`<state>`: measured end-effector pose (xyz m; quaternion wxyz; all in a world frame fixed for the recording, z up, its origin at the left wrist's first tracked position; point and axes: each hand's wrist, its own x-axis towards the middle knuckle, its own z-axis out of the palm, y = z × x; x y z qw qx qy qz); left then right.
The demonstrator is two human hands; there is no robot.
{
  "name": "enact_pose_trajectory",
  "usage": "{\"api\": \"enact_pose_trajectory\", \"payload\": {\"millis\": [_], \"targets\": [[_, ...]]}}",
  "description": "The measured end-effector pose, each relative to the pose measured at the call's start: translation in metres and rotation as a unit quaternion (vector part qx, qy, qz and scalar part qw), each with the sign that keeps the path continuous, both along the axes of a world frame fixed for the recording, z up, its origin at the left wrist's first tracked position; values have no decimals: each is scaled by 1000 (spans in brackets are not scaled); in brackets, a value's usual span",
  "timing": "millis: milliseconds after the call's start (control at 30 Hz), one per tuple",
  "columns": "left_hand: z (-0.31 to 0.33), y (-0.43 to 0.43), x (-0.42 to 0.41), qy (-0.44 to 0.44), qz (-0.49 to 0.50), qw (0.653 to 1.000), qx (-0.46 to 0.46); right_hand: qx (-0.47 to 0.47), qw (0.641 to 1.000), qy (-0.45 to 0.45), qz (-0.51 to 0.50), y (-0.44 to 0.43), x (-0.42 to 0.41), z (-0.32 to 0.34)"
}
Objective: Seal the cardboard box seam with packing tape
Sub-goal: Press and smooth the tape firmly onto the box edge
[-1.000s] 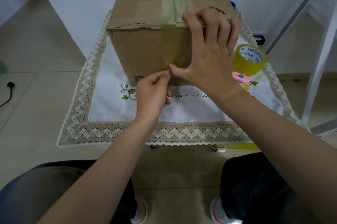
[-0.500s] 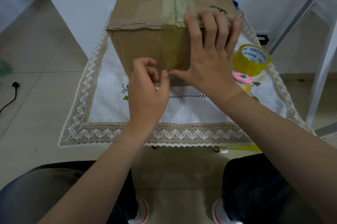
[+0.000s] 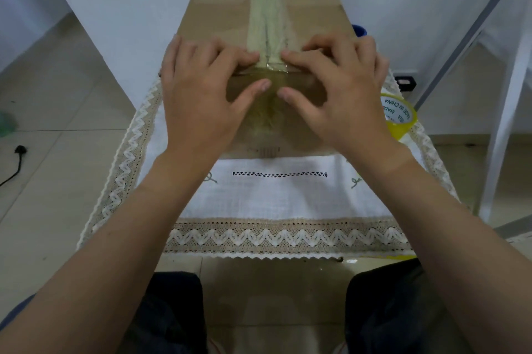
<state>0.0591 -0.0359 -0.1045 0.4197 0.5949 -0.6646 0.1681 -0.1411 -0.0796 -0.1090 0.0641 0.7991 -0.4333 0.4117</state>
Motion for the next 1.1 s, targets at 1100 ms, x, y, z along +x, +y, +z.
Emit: {"api": "enact_pose_trajectory", "payload": {"millis": [1100], "targets": [[16,0,4,38,-79,996,28,56,997,-32,-53,-3,37,31]]}}
